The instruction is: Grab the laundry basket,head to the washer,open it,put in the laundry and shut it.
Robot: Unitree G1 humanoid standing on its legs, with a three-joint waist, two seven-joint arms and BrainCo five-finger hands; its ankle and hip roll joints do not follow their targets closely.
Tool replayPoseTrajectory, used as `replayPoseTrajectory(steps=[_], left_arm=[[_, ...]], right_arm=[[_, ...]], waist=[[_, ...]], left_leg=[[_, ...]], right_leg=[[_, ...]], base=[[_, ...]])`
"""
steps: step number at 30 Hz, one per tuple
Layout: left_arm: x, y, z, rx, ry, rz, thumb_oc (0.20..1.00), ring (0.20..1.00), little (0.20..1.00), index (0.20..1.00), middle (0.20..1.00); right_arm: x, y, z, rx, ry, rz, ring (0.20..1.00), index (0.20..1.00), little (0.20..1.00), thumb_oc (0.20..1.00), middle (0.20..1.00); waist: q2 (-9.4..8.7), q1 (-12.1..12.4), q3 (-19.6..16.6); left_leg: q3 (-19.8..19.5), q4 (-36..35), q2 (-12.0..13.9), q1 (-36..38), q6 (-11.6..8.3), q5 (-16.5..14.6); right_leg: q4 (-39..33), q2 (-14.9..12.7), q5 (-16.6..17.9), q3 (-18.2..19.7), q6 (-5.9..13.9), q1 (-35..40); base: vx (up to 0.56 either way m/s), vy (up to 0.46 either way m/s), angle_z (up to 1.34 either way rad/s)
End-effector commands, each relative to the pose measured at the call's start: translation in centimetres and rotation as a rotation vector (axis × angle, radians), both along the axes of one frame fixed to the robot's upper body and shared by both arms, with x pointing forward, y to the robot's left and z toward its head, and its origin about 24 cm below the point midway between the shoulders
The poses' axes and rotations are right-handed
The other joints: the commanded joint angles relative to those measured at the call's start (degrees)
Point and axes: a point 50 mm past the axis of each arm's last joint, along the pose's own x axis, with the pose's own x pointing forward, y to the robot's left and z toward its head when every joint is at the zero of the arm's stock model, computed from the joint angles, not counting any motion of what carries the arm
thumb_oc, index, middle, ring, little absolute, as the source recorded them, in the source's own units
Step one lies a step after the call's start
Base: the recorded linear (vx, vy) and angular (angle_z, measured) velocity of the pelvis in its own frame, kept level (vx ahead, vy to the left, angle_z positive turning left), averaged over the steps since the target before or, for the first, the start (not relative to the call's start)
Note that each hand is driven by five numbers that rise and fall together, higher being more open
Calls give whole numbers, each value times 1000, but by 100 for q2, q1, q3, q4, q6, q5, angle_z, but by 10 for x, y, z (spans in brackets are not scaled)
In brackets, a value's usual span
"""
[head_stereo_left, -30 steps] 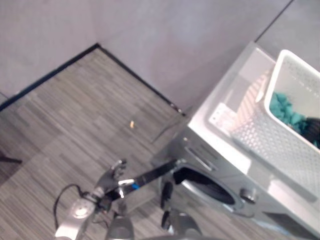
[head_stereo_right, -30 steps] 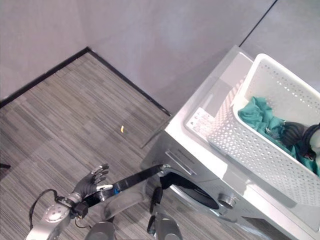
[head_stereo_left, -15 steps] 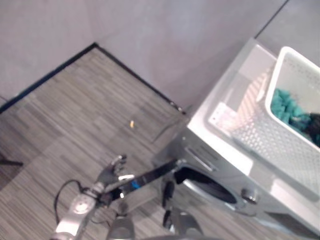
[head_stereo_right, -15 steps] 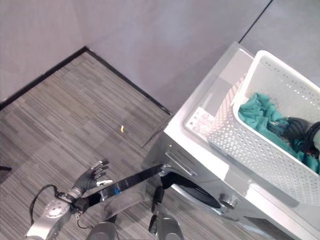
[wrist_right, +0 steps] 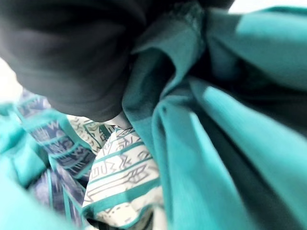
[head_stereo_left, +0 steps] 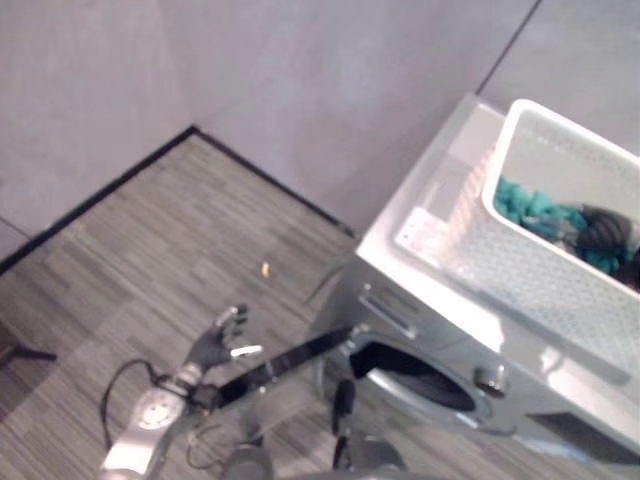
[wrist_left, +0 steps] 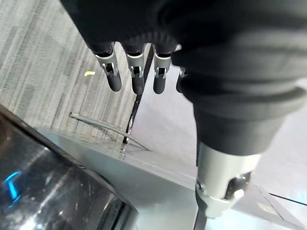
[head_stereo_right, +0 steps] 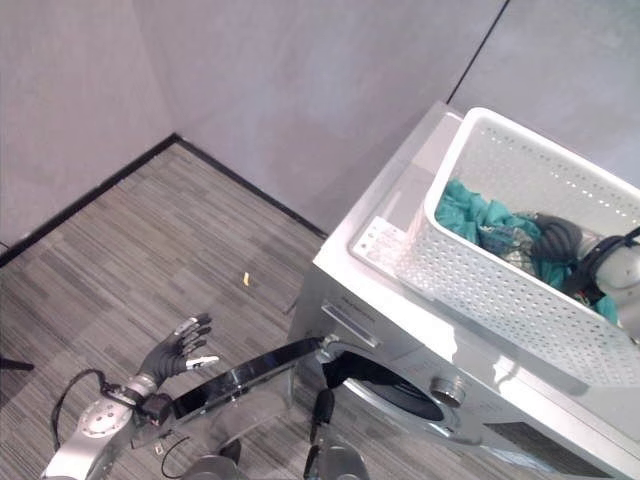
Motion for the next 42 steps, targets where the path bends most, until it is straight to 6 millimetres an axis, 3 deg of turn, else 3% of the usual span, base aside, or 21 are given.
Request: replayPoseTrajectory(steps=[1, 6, 18, 30, 32, 34, 39, 42], left_arm=[[14, -11, 26, -24, -145, -66, 1000, 1000, 1000, 1000, 1000], [16, -9, 27, -10, -150, -61, 1000, 1000, 1000, 1000, 1000], [19, -14, 28, 19, -155, -92, 1000, 1000, 1000, 1000, 1000], [27, -13, 33, 75, -188, -95, 1000, 1000, 1000, 1000, 1000], [27, -14, 33, 70, -190, -92, 1000, 1000, 1000, 1000, 1000], [28, -13, 33, 95, -196, -102, 1000, 1000, 1000, 1000, 1000], [30, -15, 34, 97, -209, -111, 1000, 1000, 1000, 1000, 1000], [30, -13, 35, 116, -210, -120, 1000, 1000, 1000, 1000, 1000]], right_arm=[[-1, -7, 72, -46, -363, -53, 200, 200, 200, 200, 200], [-6, -4, 93, -94, -547, -80, 200, 200, 200, 200, 200], [-14, 5, 118, -137, -850, -135, 200, 200, 200, 200, 200], [-38, 24, 209, -542, -1219, -267, 200, 200, 200, 200, 200], [-37, 26, 211, -545, -1222, -262, 200, 200, 200, 200, 200], [-43, 27, 230, -644, -1249, -295, 200, 200, 200, 200, 200], [-42, 31, 248, -671, -1282, -322, 200, 200, 200, 200, 200], [-43, 24, 258, -727, -1256, -378, 200, 200, 200, 200, 200]], waist=[[213, 131, -2], [209, 149, -161], [196, 232, -335], [52, 498, -514], [77, 483, -507], [-7, 555, -585], [-35, 593, -615], [-126, 641, -658]], left_leg=[[186, -1057, 132, 356, 322, 616], [196, -1087, 90, 500, 373, 560], [184, -1089, 20, 671, 452, 526], [75, -1087, -1, 786, 449, 481], [77, -1087, -3, 789, 449, 481], [60, -1096, 25, 839, 431, 424], [33, -1095, 20, 867, 415, 410], [23, -1095, 25, 884, 398, 400]], right_leg=[[106, -158, -950, -160, 840, 810], [111, -170, -973, -161, 848, 919], [181, -238, -972, -193, 850, 1053], [175, -234, -1020, -267, 840, 1217], [174, -236, -1020, -264, 840, 1219], [167, -216, -1077, -302, 852, 1286], [158, -224, -1079, -346, 853, 1332], [152, -228, -1070, -393, 861, 1363]], base=[[47, 24, -2], [21, 24, 0], [2, 2, 0], [6, 0, 1], [3, 0, 2], [0, 0, 0], [26, -7, 2], [8, -4, 3]])
